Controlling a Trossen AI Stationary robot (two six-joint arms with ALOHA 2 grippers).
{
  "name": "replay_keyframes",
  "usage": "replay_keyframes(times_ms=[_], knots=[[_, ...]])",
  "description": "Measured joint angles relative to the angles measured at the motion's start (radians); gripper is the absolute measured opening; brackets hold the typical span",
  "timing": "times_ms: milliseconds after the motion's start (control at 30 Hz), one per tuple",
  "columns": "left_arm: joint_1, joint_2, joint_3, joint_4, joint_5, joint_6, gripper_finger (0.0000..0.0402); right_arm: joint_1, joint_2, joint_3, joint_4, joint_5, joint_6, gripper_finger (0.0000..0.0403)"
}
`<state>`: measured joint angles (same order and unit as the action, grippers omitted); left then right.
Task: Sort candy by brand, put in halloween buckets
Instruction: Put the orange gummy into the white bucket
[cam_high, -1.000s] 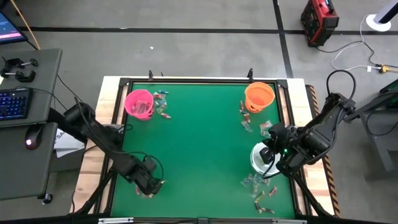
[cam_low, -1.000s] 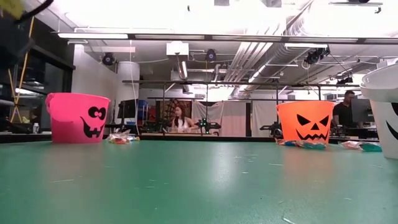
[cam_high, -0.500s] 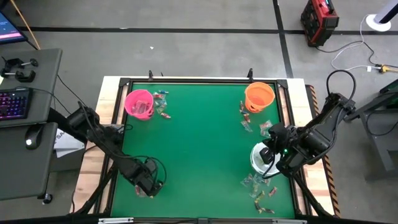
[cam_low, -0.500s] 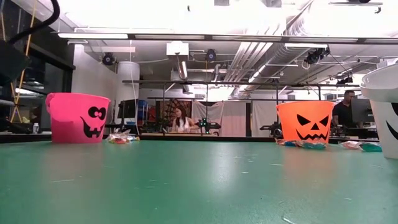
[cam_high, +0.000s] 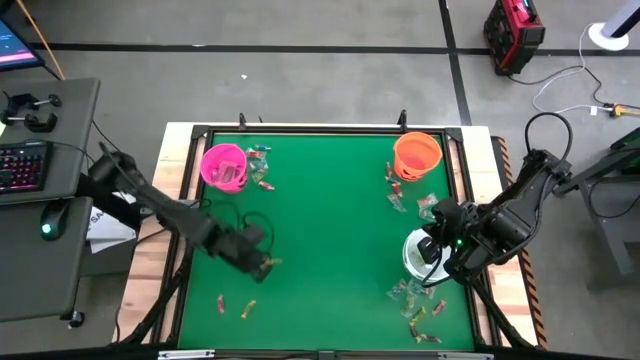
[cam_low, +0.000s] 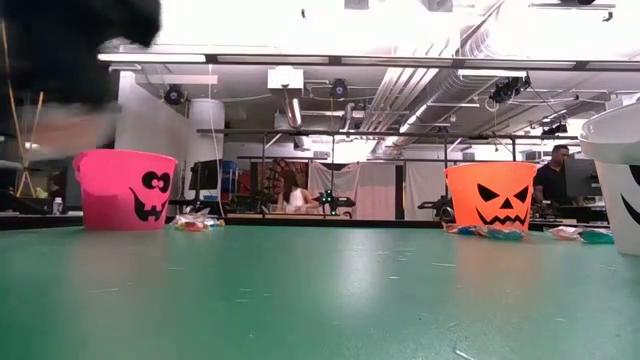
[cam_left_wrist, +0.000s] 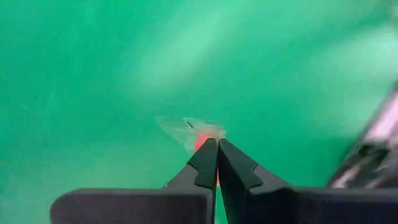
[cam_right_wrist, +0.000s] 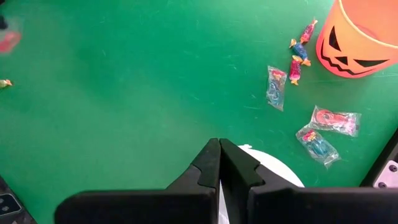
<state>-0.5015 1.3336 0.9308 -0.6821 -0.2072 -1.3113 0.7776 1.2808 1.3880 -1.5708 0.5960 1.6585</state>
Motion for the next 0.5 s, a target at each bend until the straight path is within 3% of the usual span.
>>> replay_keyframes(times_ms=[233, 500], knots=[[0.235, 0.062, 0.08, 0.312, 0.004, 0.389, 0.0, 0.0, -0.004, 0.001, 0.013, 0.078, 0.025, 0.0], [0.344, 0.403, 0.349, 0.655, 0.132, 0.696, 0.0, -0.001, -0.035, 0.113, 0.035, 0.393, 0.054, 0.0]])
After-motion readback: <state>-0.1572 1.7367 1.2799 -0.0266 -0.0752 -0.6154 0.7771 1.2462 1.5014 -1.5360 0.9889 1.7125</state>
